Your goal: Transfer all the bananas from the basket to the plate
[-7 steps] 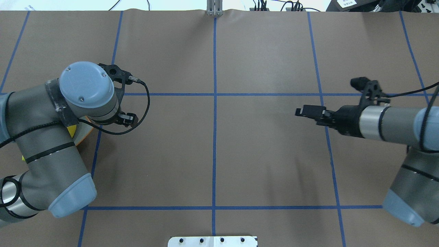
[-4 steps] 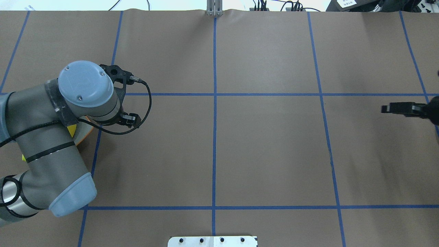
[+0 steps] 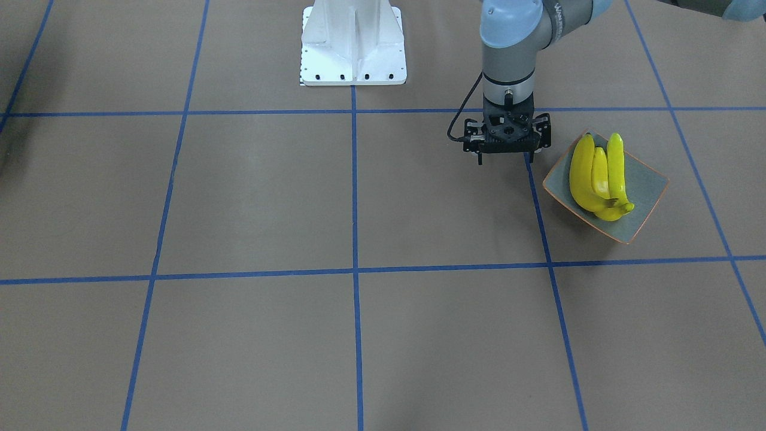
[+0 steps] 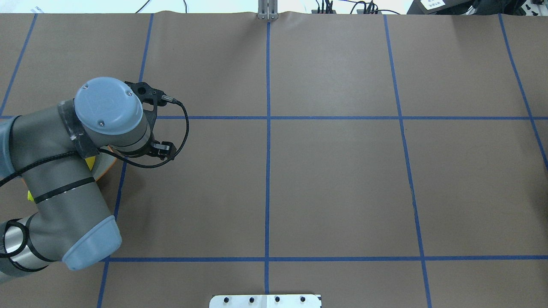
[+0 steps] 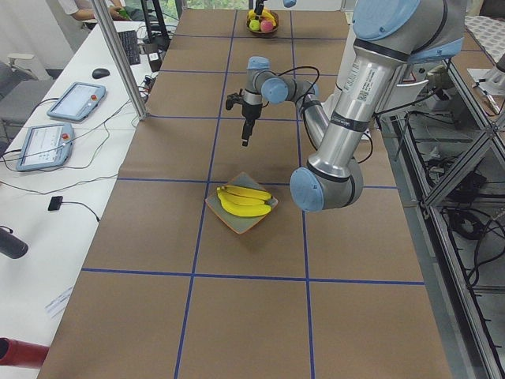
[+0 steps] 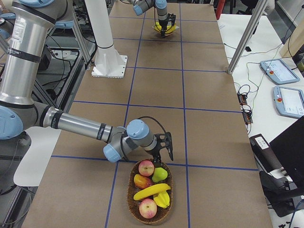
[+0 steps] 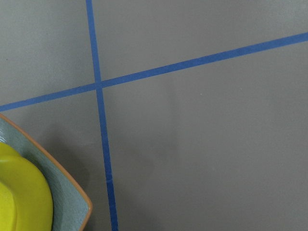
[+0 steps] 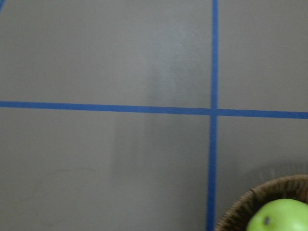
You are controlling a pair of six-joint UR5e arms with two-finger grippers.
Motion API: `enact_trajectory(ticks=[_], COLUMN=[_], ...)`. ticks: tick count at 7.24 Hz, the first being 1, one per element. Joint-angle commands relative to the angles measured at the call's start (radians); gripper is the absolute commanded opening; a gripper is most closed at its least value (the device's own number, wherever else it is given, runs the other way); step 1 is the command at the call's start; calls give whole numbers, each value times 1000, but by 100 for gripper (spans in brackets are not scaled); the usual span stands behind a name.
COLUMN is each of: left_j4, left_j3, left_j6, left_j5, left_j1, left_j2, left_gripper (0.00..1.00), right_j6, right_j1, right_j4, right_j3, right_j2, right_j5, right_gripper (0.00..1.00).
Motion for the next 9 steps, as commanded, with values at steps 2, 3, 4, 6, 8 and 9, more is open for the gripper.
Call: enact_trajectory(ticks=[2, 3, 4, 6, 8, 9], left_j4=[-9, -35, -48, -48, -48, -49], left_j3=[24, 38, 46, 46, 46, 46], left_j6=[-14, -16, -16, -16, -16, -16], left_j5=[0, 0, 0, 0, 0, 0], left_j1=[3, 1, 1, 1, 1, 1], left_j2=[0, 4, 6, 6, 6, 6], left_gripper=[100, 100, 100, 100, 100, 100], right_j6=[-144, -200, -207, -256, -264, -262], right_j1=[105, 108, 108, 107, 107, 107], right_j4=[-6, 0, 2, 2, 2, 2], right_j3=[-78, -124, -150, -181, -208, -210], right_j2=[-3, 8, 18, 23, 25, 29], right_j5=[12, 5, 8, 2, 0, 0], right_gripper=[100, 100, 100, 100, 100, 100])
